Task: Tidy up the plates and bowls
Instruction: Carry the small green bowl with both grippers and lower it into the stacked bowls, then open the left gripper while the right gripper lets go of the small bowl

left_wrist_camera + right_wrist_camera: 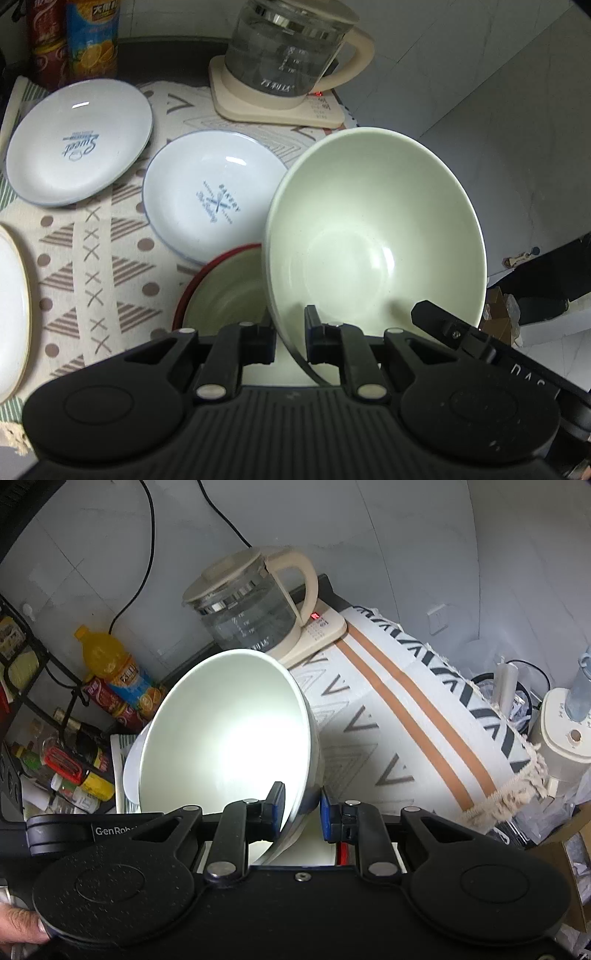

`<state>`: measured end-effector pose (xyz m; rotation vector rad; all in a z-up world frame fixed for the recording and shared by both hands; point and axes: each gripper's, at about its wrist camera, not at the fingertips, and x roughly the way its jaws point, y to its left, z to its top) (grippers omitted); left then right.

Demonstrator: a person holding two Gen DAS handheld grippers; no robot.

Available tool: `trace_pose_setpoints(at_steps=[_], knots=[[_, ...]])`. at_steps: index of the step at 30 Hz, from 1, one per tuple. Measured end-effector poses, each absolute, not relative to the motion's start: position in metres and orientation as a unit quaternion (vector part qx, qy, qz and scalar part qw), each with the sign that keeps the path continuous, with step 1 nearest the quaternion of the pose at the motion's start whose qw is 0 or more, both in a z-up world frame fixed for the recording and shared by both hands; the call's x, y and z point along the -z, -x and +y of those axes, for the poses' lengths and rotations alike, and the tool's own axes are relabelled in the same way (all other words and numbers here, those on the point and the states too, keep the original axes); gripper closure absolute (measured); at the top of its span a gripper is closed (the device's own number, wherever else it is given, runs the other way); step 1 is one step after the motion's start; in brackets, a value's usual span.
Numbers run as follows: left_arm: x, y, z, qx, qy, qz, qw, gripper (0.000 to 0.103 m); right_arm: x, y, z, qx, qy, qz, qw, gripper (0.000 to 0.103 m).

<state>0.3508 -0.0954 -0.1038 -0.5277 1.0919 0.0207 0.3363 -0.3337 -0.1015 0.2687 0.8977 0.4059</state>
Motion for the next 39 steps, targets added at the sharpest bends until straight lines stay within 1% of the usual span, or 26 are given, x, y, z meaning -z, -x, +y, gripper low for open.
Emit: trace_pose_setpoints(at_steps=[12,26,36,39], knots=[[0.123,-0.328,-0.093,-0.006,0.264,0.534,0.803,0.090,0.114,-0.315,-0.332,-0.192,-0.115,0.448,0.866,0.083],[0.152,-0.323,-0.081,-0.017,0.293,0.572,0.766,0.089,0.137,-0.314,-0.326,-0.174,-0.113,0.476,0.855,0.084],[0.134,-0.325,-0.052,-0.034,0.334,0.566,0.753,0.088,0.140,-0.322,-0.321,-0.167,-0.107,0.480,0.855,0.086],[0.127,-0.325,-0.048,-0.040,0.326,0.564,0.757,0.087,0.141,-0.325,-0.320,-0.170,-0.109,0.483,0.852,0.087]])
